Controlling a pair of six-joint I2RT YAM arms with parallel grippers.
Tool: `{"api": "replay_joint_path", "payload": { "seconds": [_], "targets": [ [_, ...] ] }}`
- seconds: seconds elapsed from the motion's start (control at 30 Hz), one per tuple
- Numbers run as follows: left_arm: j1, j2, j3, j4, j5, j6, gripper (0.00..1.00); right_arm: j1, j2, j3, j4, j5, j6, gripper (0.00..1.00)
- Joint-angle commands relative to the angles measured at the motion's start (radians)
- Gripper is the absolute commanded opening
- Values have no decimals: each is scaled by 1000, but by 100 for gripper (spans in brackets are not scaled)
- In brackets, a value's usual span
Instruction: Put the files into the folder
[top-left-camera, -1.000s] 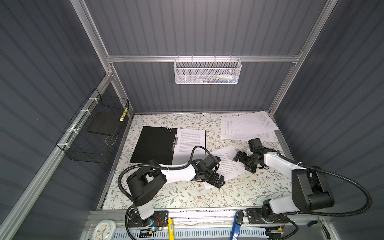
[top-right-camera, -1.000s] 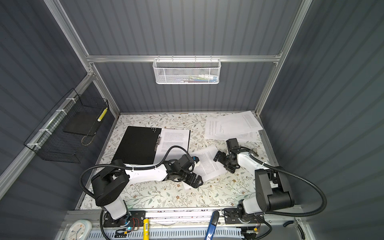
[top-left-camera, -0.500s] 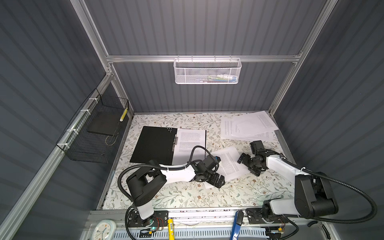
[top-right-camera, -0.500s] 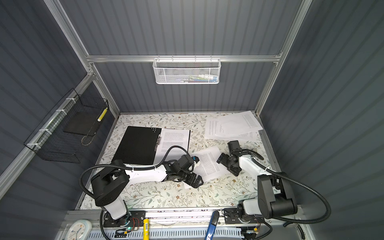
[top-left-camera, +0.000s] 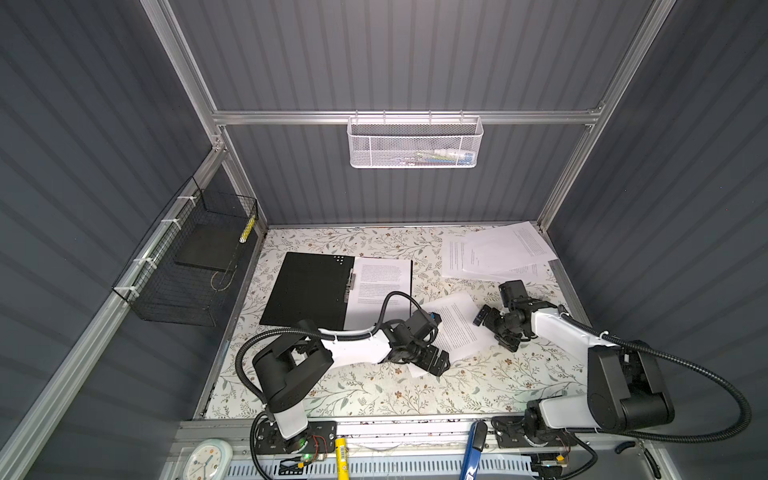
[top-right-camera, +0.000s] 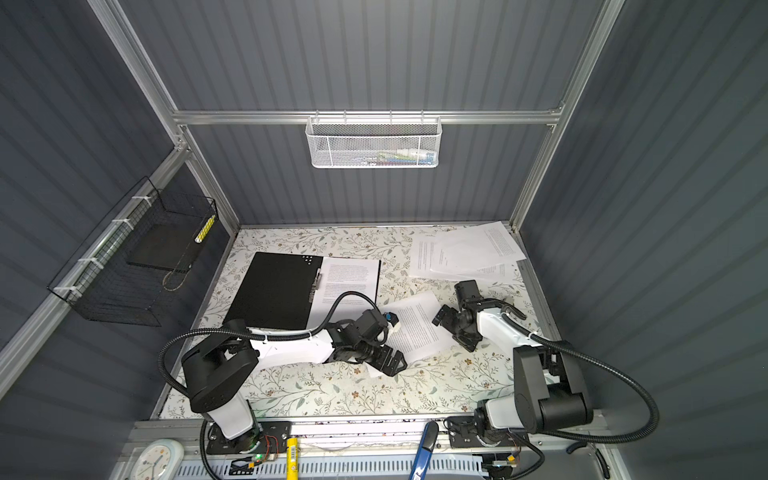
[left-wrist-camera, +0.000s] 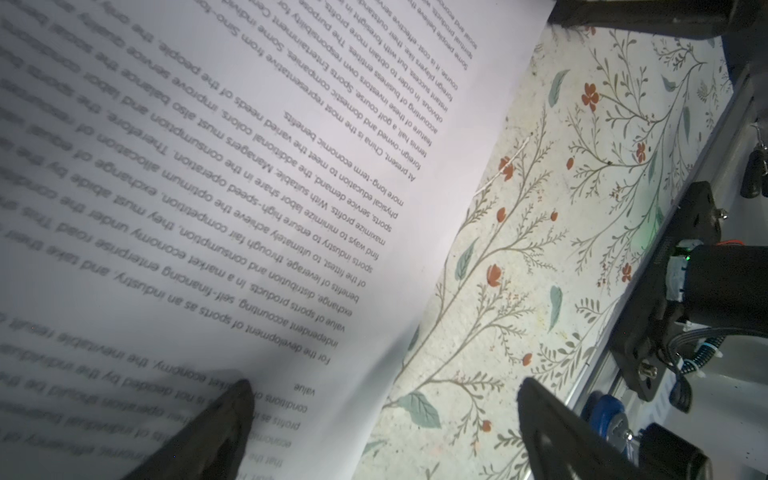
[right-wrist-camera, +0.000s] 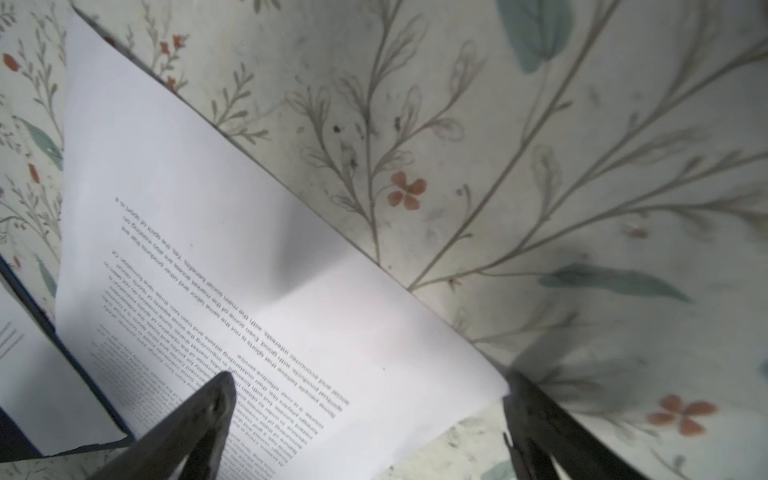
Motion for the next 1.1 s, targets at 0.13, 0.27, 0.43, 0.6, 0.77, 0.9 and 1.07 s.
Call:
{"api": "replay_joint_path", "payload": {
  "seconds": [0.13, 0.27, 0.43, 0.6, 0.77, 0.9, 1.07],
  "targets": [
    [-3, 64, -46, -106, -3, -1, 100, 51, 72, -23, 85, -229, 54, 99],
    [-3, 68, -49, -100, 3, -2, 100, 72, 22, -95, 216, -333, 80, 99],
    [-3, 73, -51, -94, 10, -1, 100, 96, -37, -168, 396, -375, 92, 99],
    [-4, 72, -57, -89, 12, -2, 100, 96, -73, -243, 579, -349, 117, 99],
    [-4, 66, -69, -81, 14, -6, 100, 95, -70, -304, 761, -339, 134, 99],
    [-4, 65, -80, -68, 22, -10, 100, 86, -48, -333, 899, -336, 125, 99],
    [-4, 60, -93, -61, 24, -13, 100, 73, 0, -366, 1095, -353, 134, 99]
  ]
}}
